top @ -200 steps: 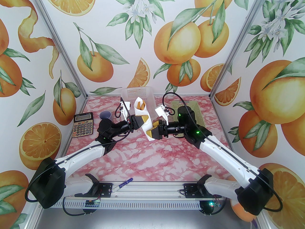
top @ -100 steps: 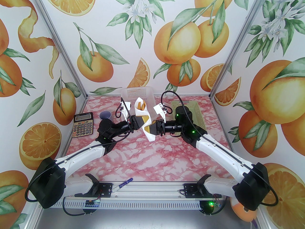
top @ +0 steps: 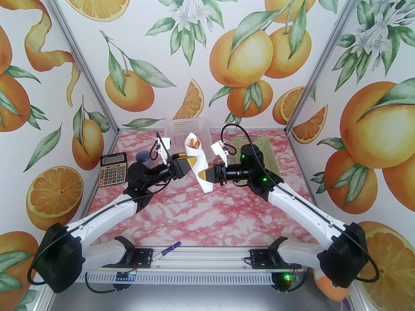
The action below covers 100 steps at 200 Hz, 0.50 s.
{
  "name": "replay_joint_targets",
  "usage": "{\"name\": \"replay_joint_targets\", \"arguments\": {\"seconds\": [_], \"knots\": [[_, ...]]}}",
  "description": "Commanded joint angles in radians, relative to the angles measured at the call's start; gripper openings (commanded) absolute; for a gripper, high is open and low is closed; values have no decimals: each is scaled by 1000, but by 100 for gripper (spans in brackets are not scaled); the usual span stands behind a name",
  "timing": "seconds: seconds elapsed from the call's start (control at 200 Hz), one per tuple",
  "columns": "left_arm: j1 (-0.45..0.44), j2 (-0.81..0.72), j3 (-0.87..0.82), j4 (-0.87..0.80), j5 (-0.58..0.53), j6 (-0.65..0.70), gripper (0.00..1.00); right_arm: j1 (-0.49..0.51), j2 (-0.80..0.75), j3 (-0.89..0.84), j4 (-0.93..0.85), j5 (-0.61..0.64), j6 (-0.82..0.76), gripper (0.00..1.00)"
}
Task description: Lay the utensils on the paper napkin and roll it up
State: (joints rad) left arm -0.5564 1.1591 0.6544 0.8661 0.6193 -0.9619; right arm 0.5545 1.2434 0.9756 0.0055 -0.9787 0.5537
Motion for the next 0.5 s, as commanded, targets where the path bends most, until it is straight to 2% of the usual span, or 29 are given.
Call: {"name": "replay_joint_targets", "arguments": {"seconds": [0.0,0.285,0.385,0.495], "knots": [[-20,-15,-34,19,-2,9,79,9,-17,-8,52,-24,9,0],[-78,60,-36,96,-24,-35,82,44,-10,-12,70,-10,6,0],[-85,96,-49,178,-28,-77,74,43,-14,-14,60,9,-5,0],[-83,100,-68,210,-52,-89,57,43,-23,-14,35,18,-27,0]]}}
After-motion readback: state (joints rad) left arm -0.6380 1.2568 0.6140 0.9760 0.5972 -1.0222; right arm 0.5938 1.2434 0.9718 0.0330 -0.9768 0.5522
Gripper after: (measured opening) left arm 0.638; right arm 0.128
